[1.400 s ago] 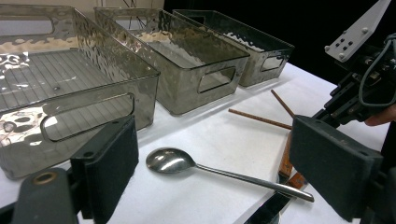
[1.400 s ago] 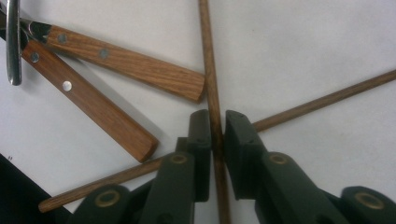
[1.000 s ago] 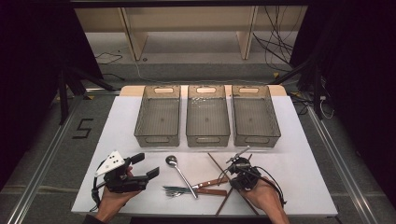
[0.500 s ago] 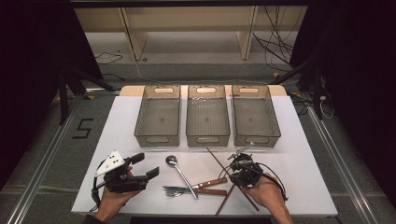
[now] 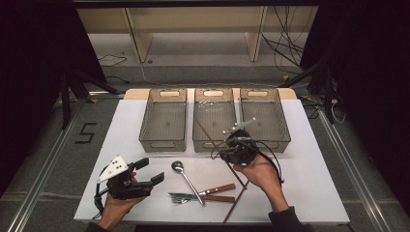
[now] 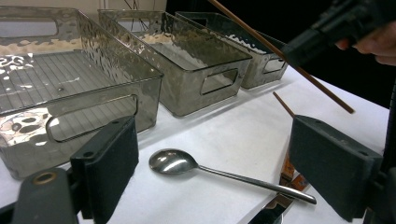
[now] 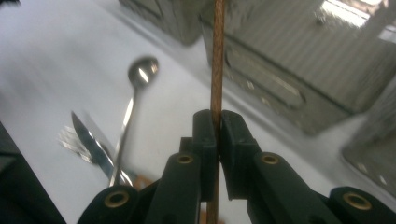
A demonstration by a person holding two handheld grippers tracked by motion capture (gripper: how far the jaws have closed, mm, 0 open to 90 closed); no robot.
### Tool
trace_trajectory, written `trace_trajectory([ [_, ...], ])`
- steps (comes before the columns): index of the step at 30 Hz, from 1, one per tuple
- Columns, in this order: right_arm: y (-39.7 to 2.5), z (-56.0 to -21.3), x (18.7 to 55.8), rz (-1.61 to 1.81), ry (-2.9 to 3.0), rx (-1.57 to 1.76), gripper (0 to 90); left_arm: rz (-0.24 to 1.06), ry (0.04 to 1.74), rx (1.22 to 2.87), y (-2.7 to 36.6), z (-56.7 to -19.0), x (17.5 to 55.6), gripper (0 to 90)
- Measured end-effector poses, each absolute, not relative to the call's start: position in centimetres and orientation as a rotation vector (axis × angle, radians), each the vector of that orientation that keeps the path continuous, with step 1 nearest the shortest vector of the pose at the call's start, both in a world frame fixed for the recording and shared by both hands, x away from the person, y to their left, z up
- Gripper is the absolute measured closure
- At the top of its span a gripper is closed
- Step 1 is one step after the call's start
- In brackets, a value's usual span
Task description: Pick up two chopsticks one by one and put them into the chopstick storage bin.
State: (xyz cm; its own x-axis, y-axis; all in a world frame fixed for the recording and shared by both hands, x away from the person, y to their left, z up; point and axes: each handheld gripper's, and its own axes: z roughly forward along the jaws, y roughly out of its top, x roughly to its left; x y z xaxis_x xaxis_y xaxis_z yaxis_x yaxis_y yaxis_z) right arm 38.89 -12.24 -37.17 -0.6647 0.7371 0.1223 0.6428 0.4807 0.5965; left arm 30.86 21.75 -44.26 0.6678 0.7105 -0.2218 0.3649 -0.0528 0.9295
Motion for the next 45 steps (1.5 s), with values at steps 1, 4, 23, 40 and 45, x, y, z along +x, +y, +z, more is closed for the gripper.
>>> trace_trajectory([
  [1,-11.9,-37.0,39.3,0.951,2.564,1.210,85.3,0.352,0.887,1.662,21.8,-44.3,30.9,15.5],
  [4,-10.9,-36.5,40.7,0.998,2.556,1.212,85.3,0.354,0.884,1.664,21.8,-44.2,30.9,15.5],
  [23,-6.0,-34.4,46.8,1.201,2.486,1.243,85.3,0.341,0.887,1.646,21.9,-44.2,30.9,15.5],
  [40,-2.7,-34.6,50.4,1.338,2.406,1.348,85.3,0.338,0.881,1.641,21.8,-44.1,30.9,15.5],
  [45,-1.7,-34.8,51.5,1.340,2.376,1.365,85.2,0.339,0.876,1.644,21.8,-44.1,30.9,15.5],
])
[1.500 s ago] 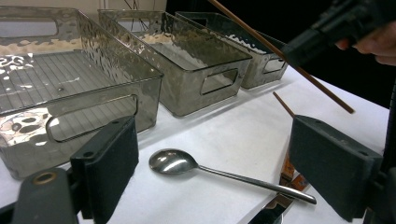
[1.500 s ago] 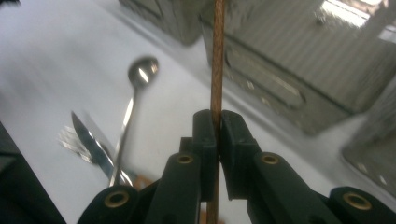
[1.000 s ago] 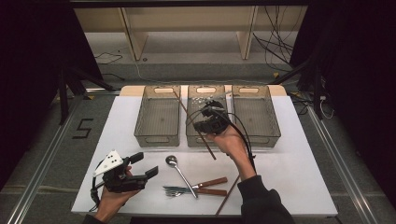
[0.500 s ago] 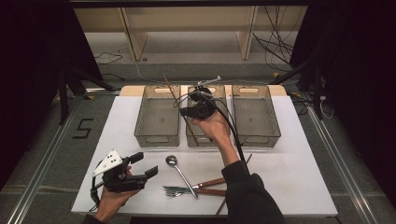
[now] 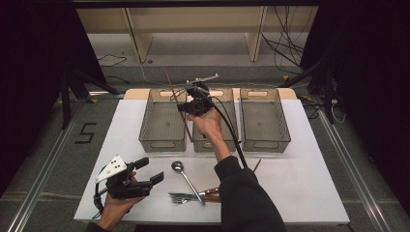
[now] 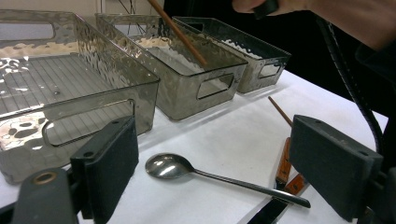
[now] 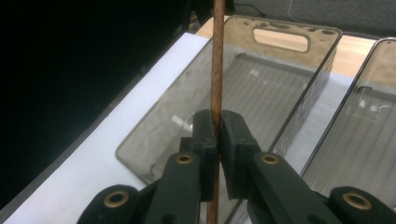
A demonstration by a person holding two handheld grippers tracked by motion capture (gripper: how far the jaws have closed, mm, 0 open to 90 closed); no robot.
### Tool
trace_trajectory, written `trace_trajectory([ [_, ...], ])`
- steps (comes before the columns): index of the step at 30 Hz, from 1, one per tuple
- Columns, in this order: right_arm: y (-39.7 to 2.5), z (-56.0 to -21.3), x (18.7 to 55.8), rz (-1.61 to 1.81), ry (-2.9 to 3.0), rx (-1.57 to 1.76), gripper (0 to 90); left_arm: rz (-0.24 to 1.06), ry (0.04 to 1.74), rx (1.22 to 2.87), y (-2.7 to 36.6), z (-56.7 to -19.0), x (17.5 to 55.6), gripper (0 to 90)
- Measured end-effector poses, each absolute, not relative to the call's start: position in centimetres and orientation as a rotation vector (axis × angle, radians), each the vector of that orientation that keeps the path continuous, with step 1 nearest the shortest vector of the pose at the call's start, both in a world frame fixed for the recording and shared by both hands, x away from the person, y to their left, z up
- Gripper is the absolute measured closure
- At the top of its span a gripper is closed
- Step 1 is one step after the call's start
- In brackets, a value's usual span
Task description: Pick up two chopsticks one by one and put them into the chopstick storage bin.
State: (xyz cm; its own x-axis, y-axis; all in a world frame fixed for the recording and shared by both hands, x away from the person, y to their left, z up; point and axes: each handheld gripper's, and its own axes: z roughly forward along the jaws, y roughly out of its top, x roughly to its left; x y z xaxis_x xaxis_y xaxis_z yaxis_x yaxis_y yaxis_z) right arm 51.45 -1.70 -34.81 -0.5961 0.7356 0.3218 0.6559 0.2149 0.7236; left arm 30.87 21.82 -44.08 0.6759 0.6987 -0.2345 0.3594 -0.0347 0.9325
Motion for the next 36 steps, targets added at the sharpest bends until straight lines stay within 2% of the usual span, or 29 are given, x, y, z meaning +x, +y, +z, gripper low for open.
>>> trace_trajectory([
  [36,2.2,-36.8,53.8,1.284,2.329,1.364,85.1,0.340,0.861,1.642,21.7,-43.9,30.8,15.5],
])
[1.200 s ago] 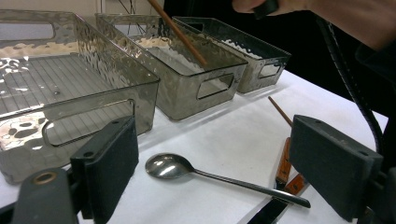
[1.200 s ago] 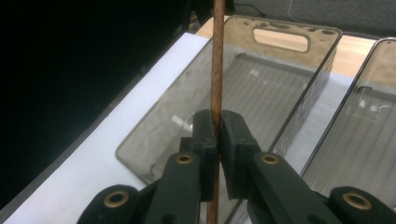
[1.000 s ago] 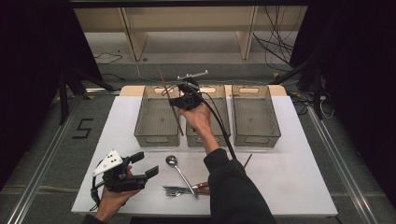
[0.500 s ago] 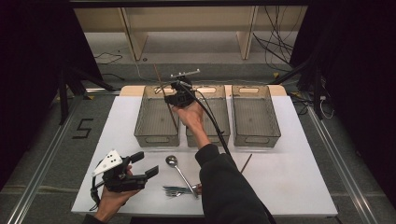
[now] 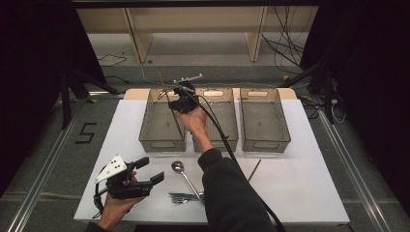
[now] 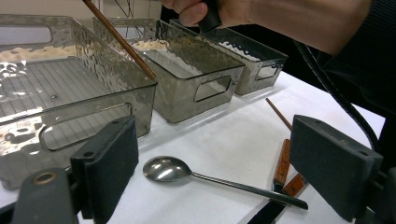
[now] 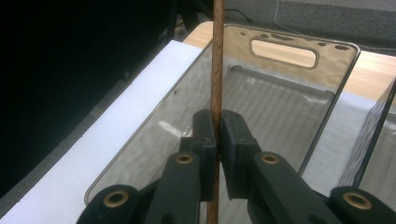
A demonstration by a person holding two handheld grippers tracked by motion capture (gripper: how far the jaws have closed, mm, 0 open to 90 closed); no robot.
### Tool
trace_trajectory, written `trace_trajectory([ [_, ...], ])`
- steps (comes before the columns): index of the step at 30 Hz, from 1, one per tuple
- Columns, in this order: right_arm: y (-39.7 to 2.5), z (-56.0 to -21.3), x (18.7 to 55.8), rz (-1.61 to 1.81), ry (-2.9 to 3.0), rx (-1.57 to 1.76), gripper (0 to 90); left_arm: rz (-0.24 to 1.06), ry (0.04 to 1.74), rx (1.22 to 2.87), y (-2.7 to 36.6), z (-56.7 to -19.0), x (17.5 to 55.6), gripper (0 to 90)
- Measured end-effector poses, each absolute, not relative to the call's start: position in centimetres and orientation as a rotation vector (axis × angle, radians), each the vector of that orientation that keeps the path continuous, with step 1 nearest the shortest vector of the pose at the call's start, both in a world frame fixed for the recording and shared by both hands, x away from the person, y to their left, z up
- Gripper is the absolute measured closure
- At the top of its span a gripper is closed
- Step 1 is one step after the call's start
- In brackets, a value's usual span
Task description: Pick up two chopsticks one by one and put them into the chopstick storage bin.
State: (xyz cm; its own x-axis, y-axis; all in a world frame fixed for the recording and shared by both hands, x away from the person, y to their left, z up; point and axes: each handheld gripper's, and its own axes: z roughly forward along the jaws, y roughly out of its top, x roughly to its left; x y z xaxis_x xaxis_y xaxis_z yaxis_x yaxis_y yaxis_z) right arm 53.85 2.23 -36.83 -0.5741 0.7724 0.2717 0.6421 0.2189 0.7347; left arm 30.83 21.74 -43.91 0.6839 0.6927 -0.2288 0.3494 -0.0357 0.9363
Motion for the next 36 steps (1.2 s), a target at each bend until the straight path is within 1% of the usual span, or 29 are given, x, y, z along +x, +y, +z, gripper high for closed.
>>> trace_trajectory([
  [16,2.8,-37.9,54.0,1.247,2.332,1.392,84.0,0.341,0.860,1.640,21.8,-43.9,30.8,15.5],
  [17,2.8,-38.0,54.0,1.248,2.332,1.399,81.0,0.340,0.862,1.636,21.8,-43.9,30.8,15.5],
  [19,2.7,-38.1,54.1,1.250,2.357,1.427,67.3,0.340,0.862,1.637,21.8,-43.9,30.8,15.5],
  [20,2.7,-38.1,54.1,1.250,2.357,1.427,67.3,0.341,0.860,1.641,21.8,-43.9,30.8,15.5],
  [21,2.5,-38.0,54.0,1.245,2.357,1.421,62.4,0.342,0.860,1.641,21.8,-43.9,30.8,15.5],
  [25,1.9,-37.1,53.6,1.263,2.371,1.399,55.2,0.342,0.864,1.636,21.8,-43.9,30.8,15.5],
  [26,1.9,-37.1,53.6,1.263,2.371,1.399,55.2,0.341,0.866,1.635,21.8,-43.9,30.8,15.5],
  [28,1.3,-36.4,53.2,1.275,2.376,1.377,52.0,0.342,0.866,1.636,21.9,-43.9,30.8,15.5],
  [33,-1.1,-34.7,51.6,1.274,2.408,1.299,44.7,0.345,0.866,1.641,21.9,-43.9,30.8,15.5],
  [34,-2.3,-34.1,50.7,1.262,2.433,1.259,42.8,0.343,0.868,1.643,21.8,-43.9,30.8,15.5],
  [36,-2.9,-33.9,50.1,1.256,2.438,1.242,42.1,0.343,0.870,1.641,21.8,-43.9,30.8,15.5],
])
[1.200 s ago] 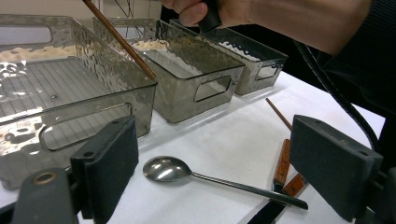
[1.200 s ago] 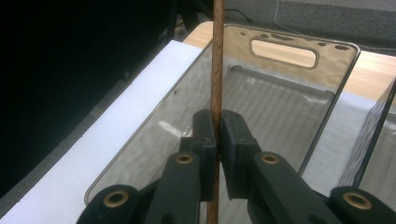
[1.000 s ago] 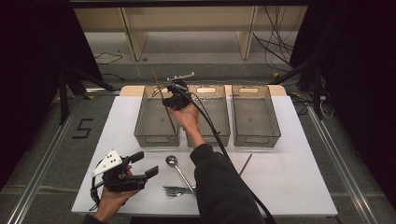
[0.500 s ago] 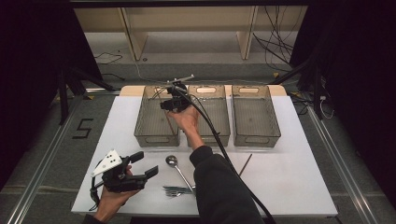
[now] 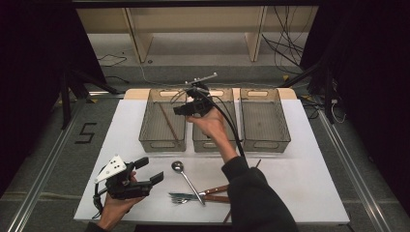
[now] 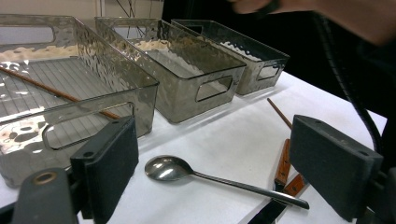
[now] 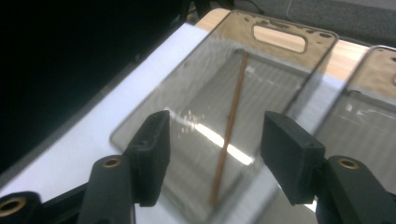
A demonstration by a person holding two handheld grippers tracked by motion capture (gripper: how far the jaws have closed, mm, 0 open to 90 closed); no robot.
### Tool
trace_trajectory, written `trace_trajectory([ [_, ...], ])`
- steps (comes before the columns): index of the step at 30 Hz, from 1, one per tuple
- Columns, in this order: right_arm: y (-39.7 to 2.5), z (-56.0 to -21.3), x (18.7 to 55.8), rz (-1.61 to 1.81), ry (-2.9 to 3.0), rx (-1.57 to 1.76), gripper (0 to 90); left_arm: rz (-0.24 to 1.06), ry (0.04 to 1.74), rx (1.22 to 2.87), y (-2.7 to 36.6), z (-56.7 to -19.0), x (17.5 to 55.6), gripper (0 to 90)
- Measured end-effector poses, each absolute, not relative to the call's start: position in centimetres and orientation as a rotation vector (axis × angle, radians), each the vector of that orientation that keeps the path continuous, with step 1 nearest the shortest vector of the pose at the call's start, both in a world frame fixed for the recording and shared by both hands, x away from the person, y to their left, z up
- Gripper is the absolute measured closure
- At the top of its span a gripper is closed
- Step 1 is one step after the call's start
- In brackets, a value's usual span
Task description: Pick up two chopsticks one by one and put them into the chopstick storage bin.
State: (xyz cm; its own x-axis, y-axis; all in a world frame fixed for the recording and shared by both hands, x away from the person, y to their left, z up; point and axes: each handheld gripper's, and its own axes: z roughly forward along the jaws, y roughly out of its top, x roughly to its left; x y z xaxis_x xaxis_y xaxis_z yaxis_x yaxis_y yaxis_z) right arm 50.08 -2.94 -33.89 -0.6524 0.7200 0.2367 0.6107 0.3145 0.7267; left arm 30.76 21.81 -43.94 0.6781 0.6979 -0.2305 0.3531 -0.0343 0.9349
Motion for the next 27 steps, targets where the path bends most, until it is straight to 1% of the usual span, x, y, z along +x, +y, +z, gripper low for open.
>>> trace_trajectory([
  [5,-6.8,-33.8,46.7,1.244,2.468,1.196,40.2,0.343,0.876,1.644,21.8,-44.0,30.8,15.5],
  [10,-10.2,-34.9,43.3,1.117,2.495,1.211,37.8,0.345,0.875,1.648,21.7,-44.0,30.8,15.5],
  [13,-11.8,-35.7,41.9,1.083,2.501,1.245,36.9,0.347,0.872,1.653,21.6,-44.0,30.8,15.5],
  [20,-13.9,-37.6,39.5,0.942,2.485,1.298,33.6,0.345,0.877,1.648,21.7,-44.1,30.8,15.5],
  [27,-15.6,-40.0,37.7,0.836,2.482,1.389,33.1,0.345,0.873,1.649,21.7,-44.0,30.8,15.5],
])
